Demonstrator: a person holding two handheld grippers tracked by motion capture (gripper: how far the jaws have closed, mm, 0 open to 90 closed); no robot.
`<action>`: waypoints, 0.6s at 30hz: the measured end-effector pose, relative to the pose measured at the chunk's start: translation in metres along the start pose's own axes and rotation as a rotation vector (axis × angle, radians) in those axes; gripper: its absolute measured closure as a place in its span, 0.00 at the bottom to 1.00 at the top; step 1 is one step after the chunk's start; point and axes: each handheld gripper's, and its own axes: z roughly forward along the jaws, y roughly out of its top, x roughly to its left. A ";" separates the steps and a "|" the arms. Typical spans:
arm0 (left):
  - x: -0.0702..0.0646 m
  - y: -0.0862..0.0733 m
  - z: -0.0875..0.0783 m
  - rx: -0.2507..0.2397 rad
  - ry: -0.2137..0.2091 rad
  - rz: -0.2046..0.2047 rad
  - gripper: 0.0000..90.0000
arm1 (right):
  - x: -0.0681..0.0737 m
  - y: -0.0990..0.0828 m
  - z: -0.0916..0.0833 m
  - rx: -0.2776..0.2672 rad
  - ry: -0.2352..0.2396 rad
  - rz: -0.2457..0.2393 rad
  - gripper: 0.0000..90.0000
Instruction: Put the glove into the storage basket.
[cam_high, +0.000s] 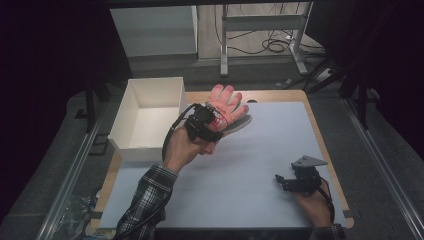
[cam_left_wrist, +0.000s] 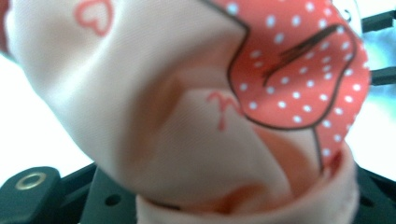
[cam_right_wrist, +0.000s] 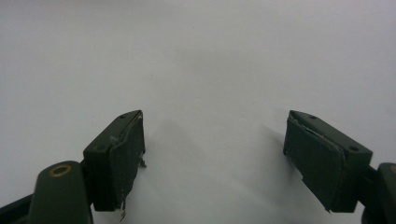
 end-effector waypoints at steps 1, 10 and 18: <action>0.003 0.001 -0.003 -0.004 0.004 -0.003 0.58 | 0.000 0.000 0.000 0.000 0.000 0.000 0.24; 0.028 0.005 -0.028 -0.029 0.050 -0.083 0.58 | 0.000 0.000 0.000 0.001 0.001 0.001 0.24; 0.052 0.003 -0.050 -0.047 0.100 -0.153 0.58 | 0.000 0.000 0.000 0.001 0.001 0.001 0.23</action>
